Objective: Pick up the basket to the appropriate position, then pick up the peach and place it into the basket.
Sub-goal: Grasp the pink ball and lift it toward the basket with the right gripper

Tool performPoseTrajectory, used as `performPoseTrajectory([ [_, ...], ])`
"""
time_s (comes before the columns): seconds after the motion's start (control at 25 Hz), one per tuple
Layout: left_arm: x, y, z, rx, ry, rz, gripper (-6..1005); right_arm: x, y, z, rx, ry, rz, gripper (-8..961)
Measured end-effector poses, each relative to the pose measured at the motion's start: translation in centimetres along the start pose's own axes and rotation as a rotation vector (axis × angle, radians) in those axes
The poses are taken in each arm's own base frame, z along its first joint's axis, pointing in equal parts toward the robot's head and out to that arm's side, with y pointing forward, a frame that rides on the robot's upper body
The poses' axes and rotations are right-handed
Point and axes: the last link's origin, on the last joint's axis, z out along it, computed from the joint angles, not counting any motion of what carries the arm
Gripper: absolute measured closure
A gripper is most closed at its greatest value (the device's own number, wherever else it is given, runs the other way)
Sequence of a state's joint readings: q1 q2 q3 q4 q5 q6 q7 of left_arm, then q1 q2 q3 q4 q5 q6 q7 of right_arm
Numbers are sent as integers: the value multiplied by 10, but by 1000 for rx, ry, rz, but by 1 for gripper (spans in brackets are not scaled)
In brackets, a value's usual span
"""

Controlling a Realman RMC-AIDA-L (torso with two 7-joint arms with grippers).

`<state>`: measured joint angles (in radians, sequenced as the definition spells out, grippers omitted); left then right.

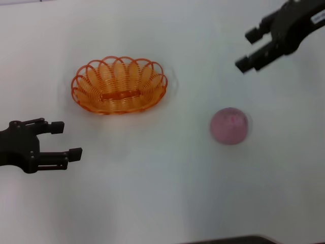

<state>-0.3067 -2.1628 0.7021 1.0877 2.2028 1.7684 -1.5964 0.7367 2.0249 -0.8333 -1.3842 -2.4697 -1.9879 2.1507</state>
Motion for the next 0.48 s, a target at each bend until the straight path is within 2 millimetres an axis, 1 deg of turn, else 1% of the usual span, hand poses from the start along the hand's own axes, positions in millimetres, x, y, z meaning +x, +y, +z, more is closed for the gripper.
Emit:
performPoseTrajectory([
  [0.16, -1, 1, 0, -6, 2, -5, 109, -3, 4, 16, 8, 136, -32, 86],
  [0.48, -3, 3, 2, -26, 6, -18, 108, 0, 10, 34, 15, 279, -48, 86],
])
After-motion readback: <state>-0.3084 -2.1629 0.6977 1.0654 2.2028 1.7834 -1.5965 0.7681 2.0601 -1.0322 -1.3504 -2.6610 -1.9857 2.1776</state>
